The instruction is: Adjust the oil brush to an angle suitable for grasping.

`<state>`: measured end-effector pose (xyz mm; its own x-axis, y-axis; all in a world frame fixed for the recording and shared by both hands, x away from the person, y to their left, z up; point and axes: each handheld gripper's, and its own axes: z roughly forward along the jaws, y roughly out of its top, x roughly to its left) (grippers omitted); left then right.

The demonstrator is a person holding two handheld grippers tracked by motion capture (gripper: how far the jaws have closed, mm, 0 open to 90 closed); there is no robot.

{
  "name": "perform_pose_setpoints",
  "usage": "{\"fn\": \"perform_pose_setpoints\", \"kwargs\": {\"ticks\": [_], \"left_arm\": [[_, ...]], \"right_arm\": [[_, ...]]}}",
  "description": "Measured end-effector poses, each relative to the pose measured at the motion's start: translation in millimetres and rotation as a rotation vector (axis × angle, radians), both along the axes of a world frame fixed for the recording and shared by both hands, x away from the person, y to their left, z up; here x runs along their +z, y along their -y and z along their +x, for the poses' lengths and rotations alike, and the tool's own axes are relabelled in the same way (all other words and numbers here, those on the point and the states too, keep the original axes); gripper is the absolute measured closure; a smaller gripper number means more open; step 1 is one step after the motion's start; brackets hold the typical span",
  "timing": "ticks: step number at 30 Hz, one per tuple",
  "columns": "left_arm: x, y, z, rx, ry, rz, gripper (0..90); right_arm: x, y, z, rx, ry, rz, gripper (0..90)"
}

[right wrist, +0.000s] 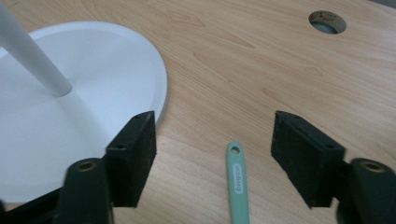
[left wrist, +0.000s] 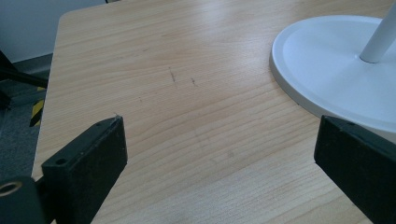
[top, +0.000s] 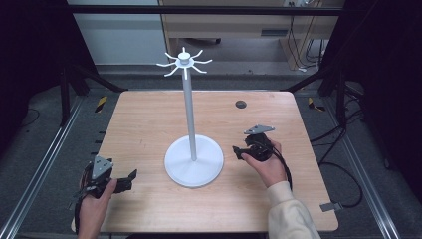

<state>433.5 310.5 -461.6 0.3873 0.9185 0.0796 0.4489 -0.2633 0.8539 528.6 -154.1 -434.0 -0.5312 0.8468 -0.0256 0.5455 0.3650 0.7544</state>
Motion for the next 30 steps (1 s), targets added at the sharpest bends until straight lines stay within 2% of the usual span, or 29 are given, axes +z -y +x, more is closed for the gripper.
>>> {"fn": "perform_pose_setpoints", "kwargs": {"ticks": [2,4,6,11,15,19,20,21,26,30], "left_arm": [[0.0,0.2,-0.1,-0.001,0.0,0.002,2.2],[0.3,0.4,-0.4,-0.002,0.001,0.003,2.2],[0.3,0.6,-0.3,-0.003,0.003,0.004,2.2],[0.0,1.9,0.2,-0.007,0.001,0.006,2.2],[-0.1,2.6,0.4,-0.013,0.001,0.009,2.2],[-0.1,3.2,0.4,-0.017,0.001,0.014,2.2],[0.1,3.4,0.2,-0.017,0.002,0.012,2.2],[0.2,3.5,0.1,-0.019,0.003,0.011,2.1],[-0.1,3.8,0.8,-0.02,0.005,0.012,2.1],[0.1,4.9,0.2,-0.025,0.001,0.013,2.1]], "right_arm": [[-0.4,-2.2,0.8,-0.001,0.013,-0.005,21.3],[-0.6,-2.8,1.6,-0.008,0.02,-0.011,18.5],[-0.3,-2.9,1.8,-0.001,0.016,-0.002,20.1],[-4.6,-11.3,2.2,0.047,-0.004,-0.02,28.1],[-13.4,-20.4,4.7,0.108,-0.051,-0.045,36.2],[-20.5,-23.0,10.1,0.118,-0.086,-0.062,50.5],[-21.7,-23.3,10.7,0.107,-0.099,-0.064,55.4],[-23.6,-22.4,12.6,0.116,-0.098,-0.075,59.0],[-32.3,-20.8,20.3,0.077,-0.102,-0.121,79.6],[-35.6,-18.5,23.6,0.045,-0.127,-0.139,88.5]]}}
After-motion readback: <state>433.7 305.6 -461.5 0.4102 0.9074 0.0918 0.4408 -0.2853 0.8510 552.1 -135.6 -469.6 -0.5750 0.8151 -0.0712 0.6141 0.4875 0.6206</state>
